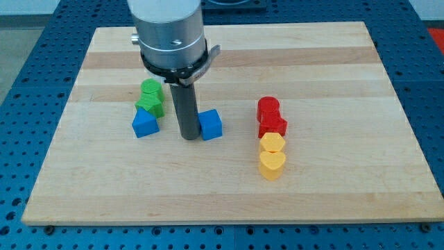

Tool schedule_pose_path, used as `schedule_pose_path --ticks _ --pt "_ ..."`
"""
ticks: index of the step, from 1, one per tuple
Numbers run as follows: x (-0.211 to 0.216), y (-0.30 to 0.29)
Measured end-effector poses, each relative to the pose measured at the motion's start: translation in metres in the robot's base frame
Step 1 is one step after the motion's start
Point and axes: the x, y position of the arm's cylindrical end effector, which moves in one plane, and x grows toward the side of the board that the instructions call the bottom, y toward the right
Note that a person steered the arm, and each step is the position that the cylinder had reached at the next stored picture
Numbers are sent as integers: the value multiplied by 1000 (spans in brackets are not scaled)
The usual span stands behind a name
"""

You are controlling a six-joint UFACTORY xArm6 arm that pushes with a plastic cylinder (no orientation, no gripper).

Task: Move green star beside blue cube

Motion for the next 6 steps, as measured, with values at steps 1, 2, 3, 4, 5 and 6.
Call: schedule_pose_path --ticks 1,2,3,4,5,6 --pt "21 -38" --pt "42 -100" --pt "0 -150" --pt "-60 -138" --pt "-65 -84" --pt "-53 -47"
